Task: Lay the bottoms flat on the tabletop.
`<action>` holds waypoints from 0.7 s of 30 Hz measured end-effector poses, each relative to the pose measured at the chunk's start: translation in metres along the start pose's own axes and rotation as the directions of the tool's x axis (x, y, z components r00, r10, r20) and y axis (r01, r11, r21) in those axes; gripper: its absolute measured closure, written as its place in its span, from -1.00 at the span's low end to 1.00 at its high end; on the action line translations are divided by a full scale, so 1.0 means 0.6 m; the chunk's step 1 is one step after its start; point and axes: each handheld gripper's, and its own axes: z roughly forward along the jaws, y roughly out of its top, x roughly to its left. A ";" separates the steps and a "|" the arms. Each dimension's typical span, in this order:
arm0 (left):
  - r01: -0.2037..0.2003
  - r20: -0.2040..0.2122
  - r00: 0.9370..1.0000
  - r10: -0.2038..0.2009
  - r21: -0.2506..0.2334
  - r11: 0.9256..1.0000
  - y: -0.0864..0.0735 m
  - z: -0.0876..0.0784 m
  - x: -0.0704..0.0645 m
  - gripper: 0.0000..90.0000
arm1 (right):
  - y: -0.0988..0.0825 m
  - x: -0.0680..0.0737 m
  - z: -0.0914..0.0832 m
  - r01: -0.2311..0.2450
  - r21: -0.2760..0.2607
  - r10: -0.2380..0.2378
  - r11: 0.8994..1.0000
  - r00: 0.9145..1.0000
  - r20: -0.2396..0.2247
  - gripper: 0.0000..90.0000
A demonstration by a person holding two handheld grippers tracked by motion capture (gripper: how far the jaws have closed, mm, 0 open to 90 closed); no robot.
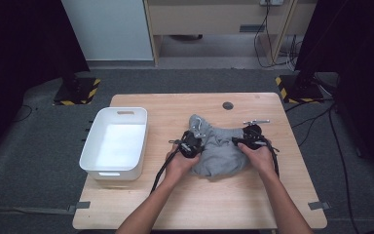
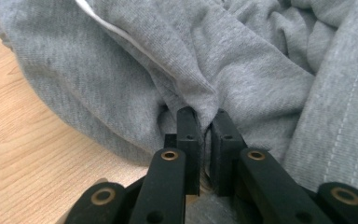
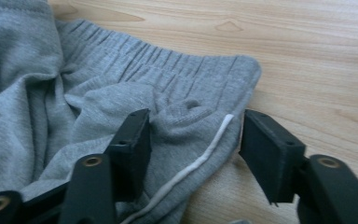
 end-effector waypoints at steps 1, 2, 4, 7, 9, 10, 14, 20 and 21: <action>0.002 0.001 1.000 -0.002 0.001 1.000 -0.001 0.000 0.000 0.87 | 0.000 0.000 0.001 -0.002 0.001 0.002 1.000 1.000 -0.003 0.06; 0.002 0.002 1.000 -0.002 0.000 1.000 -0.001 0.000 0.000 0.87 | -0.001 0.000 0.002 0.001 0.004 -0.001 1.000 1.000 -0.001 0.10; -0.002 0.001 1.000 0.002 -0.001 1.000 -0.001 -0.001 0.000 0.87 | -0.002 -0.002 0.002 -0.018 0.000 0.018 1.000 1.000 0.019 0.21; -0.004 0.001 1.000 0.004 -0.004 1.000 -0.002 -0.001 0.000 0.87 | -0.005 -0.006 0.002 -0.036 0.001 0.036 0.999 0.999 0.020 0.18; -0.002 0.004 1.000 0.002 -0.004 1.000 -0.002 0.000 0.001 0.87 | -0.007 -0.007 0.004 -0.036 0.015 0.036 0.999 0.999 0.013 0.09; -0.002 0.004 1.000 0.002 -0.003 1.000 -0.002 0.000 0.001 0.87 | -0.007 -0.009 0.005 -0.034 0.017 0.033 0.999 0.999 0.008 0.09; -0.002 0.004 1.000 0.002 -0.003 1.000 -0.002 -0.001 0.001 0.87 | -0.005 -0.009 0.004 -0.030 0.007 0.030 1.000 1.000 -0.005 0.33; -0.009 0.003 1.000 0.009 -0.006 1.000 -0.003 -0.006 0.002 0.87 | -0.003 -0.011 -0.002 -0.005 0.011 0.005 1.000 1.000 -0.021 0.74; -0.007 0.002 1.000 0.007 -0.008 1.000 -0.003 -0.008 0.002 0.87 | -0.003 -0.011 -0.004 -0.004 0.010 0.005 1.000 1.000 -0.020 0.78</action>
